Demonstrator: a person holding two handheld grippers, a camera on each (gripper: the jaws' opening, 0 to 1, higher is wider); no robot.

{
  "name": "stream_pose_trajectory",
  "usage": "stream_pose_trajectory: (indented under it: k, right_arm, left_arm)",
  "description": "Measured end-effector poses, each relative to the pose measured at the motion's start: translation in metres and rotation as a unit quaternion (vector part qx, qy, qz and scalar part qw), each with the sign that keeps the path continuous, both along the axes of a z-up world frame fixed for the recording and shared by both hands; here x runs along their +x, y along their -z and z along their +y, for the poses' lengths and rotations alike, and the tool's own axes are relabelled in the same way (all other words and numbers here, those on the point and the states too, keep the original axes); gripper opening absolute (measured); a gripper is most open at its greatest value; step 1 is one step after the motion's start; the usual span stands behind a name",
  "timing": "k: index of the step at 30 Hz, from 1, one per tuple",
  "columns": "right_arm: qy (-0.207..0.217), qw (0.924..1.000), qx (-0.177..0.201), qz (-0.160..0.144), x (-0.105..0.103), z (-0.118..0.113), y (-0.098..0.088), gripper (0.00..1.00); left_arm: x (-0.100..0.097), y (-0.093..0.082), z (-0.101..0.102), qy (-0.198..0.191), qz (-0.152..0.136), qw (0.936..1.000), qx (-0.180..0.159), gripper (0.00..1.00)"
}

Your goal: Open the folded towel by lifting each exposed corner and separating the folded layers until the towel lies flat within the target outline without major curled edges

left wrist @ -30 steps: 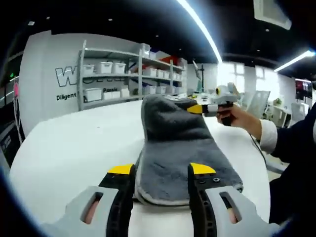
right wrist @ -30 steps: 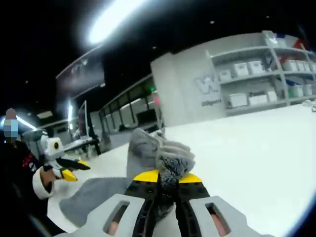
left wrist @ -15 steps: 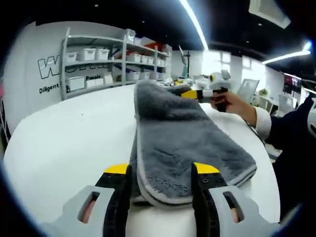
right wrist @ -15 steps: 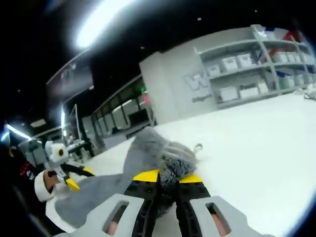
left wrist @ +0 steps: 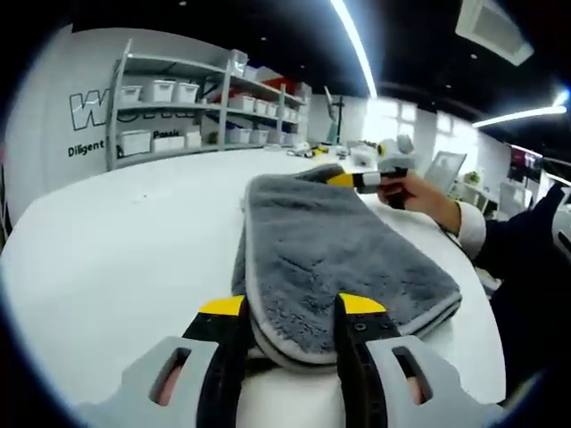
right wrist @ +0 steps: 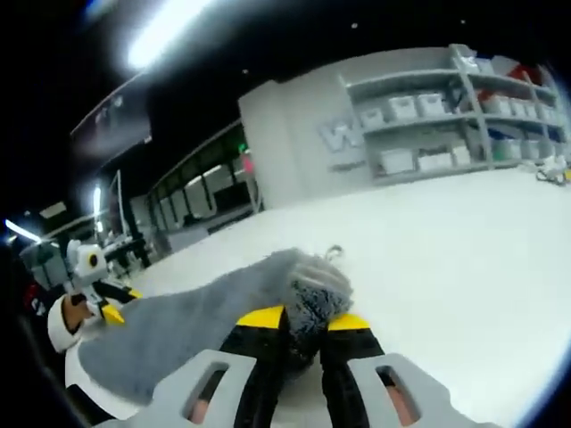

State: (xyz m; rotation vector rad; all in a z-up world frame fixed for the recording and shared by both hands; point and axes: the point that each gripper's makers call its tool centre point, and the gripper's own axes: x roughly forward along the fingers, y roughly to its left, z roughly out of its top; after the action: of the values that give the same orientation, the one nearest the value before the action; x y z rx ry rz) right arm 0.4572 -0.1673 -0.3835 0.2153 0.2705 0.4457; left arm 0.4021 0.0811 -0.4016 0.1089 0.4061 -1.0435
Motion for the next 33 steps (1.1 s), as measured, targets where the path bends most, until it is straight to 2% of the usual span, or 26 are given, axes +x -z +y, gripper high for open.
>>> stream_pose_trajectory:
  k: [3,7,13,16,18,20,25,28,31,33]
  right_arm:
    - [0.004,1.0,-0.003,0.002,0.0,-0.002,0.002,0.11]
    - [0.012,0.9998,-0.018,0.0,0.002,-0.008,0.003,0.13]
    - [0.031,0.9993,-0.022,-0.003,0.005,-0.02,0.003,0.16]
    - [0.065,0.9962,-0.054,-0.02,0.01,-0.038,-0.002,0.19]
    - [0.093,0.9918,-0.077,-0.041,0.012,-0.051,-0.009,0.09]
    - [0.099,0.9908,-0.071,-0.058,0.011,-0.055,-0.017,0.02]
    - [0.105,0.9873,-0.093,-0.076,0.011,-0.059,-0.027,0.0]
    - [0.103,0.9823,-0.128,-0.089,0.011,-0.061,-0.031,0.0]
    - [0.099,0.9702,-0.202,-0.091,0.01,-0.061,-0.027,0.0]
    - [0.088,0.9671,-0.214,-0.106,0.011,-0.053,-0.031,0.0]
  left_arm:
    - [-0.001,0.0,0.0,-0.001,0.001,1.0,-0.001,0.36]
    - [-0.003,-0.002,0.002,-0.007,-0.016,0.9998,0.004,0.31]
    - [-0.004,-0.002,0.003,-0.007,-0.015,0.9999,-0.001,0.28]
    - [-0.005,-0.003,0.003,-0.012,-0.019,0.9997,0.001,0.24]
    - [-0.005,-0.004,0.003,-0.012,-0.021,0.9997,0.002,0.21]
    - [-0.006,-0.002,0.003,-0.013,-0.016,0.9998,0.003,0.21]
    - [-0.01,-0.002,0.003,-0.011,-0.016,0.9998,0.006,0.19]
    - [-0.012,-0.002,0.003,-0.011,-0.016,0.9998,0.008,0.19]
    - [-0.012,-0.002,0.002,-0.013,-0.016,0.9998,0.008,0.19]
    - [-0.013,-0.002,0.002,-0.013,-0.018,0.9997,0.011,0.19]
